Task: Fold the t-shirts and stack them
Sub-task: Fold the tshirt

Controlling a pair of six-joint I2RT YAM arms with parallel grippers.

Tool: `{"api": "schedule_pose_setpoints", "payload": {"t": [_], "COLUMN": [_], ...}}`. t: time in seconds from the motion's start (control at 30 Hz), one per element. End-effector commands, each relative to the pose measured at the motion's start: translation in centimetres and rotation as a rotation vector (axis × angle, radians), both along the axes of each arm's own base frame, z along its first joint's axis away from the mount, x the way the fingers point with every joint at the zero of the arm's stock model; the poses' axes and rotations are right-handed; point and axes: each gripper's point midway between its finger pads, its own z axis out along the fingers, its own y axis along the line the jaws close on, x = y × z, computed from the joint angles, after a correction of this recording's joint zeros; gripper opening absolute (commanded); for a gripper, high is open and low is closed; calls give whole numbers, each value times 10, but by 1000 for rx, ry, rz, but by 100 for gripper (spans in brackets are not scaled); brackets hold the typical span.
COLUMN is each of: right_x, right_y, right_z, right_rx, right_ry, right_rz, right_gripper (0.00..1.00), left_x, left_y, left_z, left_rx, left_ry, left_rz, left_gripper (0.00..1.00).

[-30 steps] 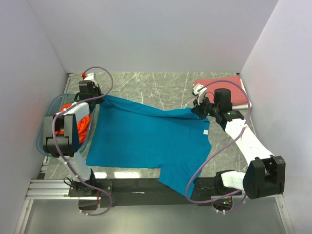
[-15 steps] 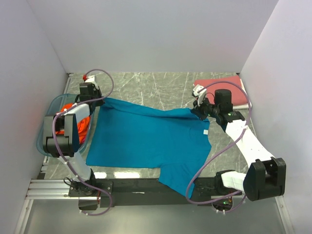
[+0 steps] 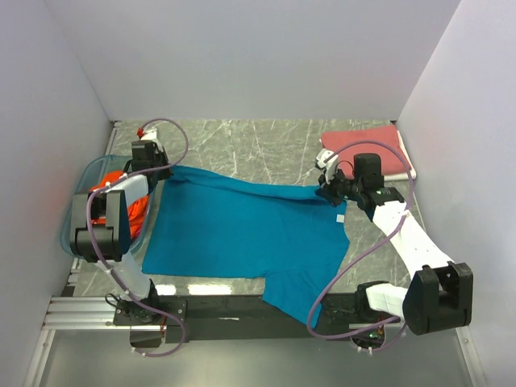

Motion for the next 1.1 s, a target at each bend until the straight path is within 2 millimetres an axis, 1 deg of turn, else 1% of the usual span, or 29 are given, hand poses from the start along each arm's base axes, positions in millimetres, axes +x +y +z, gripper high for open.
{"api": "schedule_pose_setpoints", "payload": {"t": [0.0, 0.37, 0.63, 0.73, 0.93, 1.07], "right_x": [-1, -6, -8, -8, -9, -9], "right_y": [-1, -5, -8, -8, -9, -8], "right_z": [3, -11, -27, -30, -35, -37], "right_rx": [-4, -43, -76, -82, -85, -84], "right_ry": [-23, 8, 59, 68, 87, 94], "right_rz": [16, 37, 48, 52, 52, 54], "right_gripper": [0, 0, 0, 0, 0, 0], "left_x": [5, -3, -7, -9, -11, -15], "left_y": [2, 3, 3, 5, 5, 4], "left_z": [29, 16, 10, 5, 3, -4], "left_rx": [21, 35, 41, 51, 55, 62], "left_ry": [-87, -50, -35, -23, -14, 7], "left_rz": [-11, -16, -24, -22, -27, -38], "left_gripper": [0, 0, 0, 0, 0, 1]}}
